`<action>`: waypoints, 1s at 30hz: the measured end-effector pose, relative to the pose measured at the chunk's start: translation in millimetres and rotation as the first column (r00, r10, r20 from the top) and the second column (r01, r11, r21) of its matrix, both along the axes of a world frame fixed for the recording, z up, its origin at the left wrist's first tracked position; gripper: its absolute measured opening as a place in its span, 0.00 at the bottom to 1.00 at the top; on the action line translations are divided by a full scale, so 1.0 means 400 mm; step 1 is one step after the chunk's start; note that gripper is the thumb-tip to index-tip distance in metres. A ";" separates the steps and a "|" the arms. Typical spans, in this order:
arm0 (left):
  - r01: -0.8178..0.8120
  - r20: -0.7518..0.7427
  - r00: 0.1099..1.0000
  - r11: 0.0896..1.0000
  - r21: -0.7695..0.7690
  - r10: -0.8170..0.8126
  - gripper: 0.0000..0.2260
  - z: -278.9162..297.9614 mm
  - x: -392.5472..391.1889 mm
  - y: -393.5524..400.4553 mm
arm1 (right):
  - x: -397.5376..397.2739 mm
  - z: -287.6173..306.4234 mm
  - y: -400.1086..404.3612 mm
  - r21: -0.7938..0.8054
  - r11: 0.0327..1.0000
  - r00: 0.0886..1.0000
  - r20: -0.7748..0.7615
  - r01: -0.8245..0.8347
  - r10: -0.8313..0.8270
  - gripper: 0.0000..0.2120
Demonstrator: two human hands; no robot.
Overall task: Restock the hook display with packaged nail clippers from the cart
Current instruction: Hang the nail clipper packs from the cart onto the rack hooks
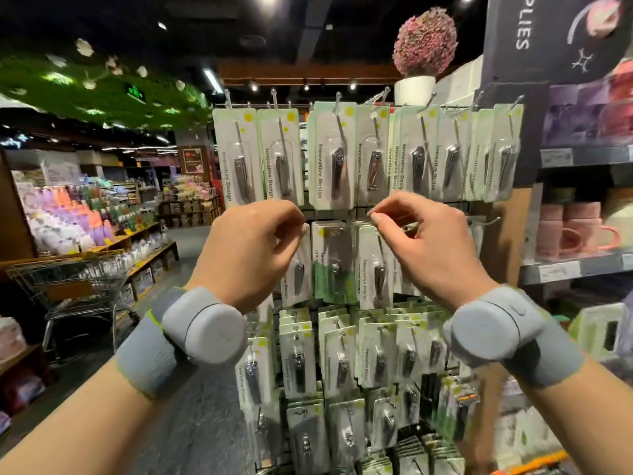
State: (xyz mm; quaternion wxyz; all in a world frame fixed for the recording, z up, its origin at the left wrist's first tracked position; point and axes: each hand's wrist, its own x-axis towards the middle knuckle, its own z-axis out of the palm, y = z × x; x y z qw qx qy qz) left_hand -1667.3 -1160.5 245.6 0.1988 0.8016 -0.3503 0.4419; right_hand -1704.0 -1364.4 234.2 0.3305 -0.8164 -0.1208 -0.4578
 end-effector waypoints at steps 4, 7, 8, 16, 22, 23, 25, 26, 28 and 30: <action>0.064 -0.009 0.998 0.997 -0.036 -0.064 0.08 -0.013 -0.028 -0.032 | -0.056 -0.026 -0.046 0.031 0.999 1.000 -0.002 0.028 -0.028 0.04; 0.101 -0.030 0.994 0.994 -0.049 -0.103 0.05 -0.017 -0.047 -0.071 | -0.091 -0.031 -0.081 0.046 0.998 0.999 -0.001 0.051 -0.051 0.04; 0.112 -0.040 0.993 0.992 -0.051 -0.114 0.05 -0.017 -0.053 -0.090 | -0.103 -0.033 -0.094 0.053 0.997 0.998 0.003 0.057 -0.058 0.04; 0.244 -0.076 0.966 0.969 -0.036 -0.246 0.03 -0.053 -0.159 -0.353 | -0.248 -0.080 -0.293 0.047 0.990 0.991 -0.010 0.130 -0.130 0.03; 0.386 -0.216 0.899 0.922 -0.024 -0.382 0.07 -0.171 -0.281 -0.632 | -0.416 -0.161 -0.526 0.076 0.966 0.967 -0.083 0.247 -0.240 0.04; 0.407 -0.250 0.882 0.913 -0.023 -0.399 0.08 -0.202 -0.305 -0.686 | -0.452 -0.184 -0.575 0.090 0.959 0.959 -0.116 0.269 -0.259 0.03; 0.431 -0.320 0.852 0.902 -0.018 -0.413 0.07 -0.260 -0.352 -0.785 | -0.519 -0.235 -0.668 0.104 0.952 0.945 -0.196 0.287 -0.264 0.03; 0.436 -0.357 0.839 0.900 -0.009 -0.411 0.07 -0.288 -0.374 -0.827 | -0.549 -0.263 -0.708 0.104 0.948 0.932 -0.241 0.301 -0.270 0.04; 0.462 -0.424 0.801 0.887 -0.009 -0.422 0.07 -0.356 -0.421 -0.939 | -0.617 -0.320 -0.811 0.102 0.929 0.890 -0.341 0.355 -0.302 0.04; 0.470 -0.472 0.778 0.883 -0.001 -0.414 0.04 -0.391 -0.445 -0.984 | -0.646 -0.365 -0.860 0.100 0.927 0.865 -0.407 0.362 -0.294 0.04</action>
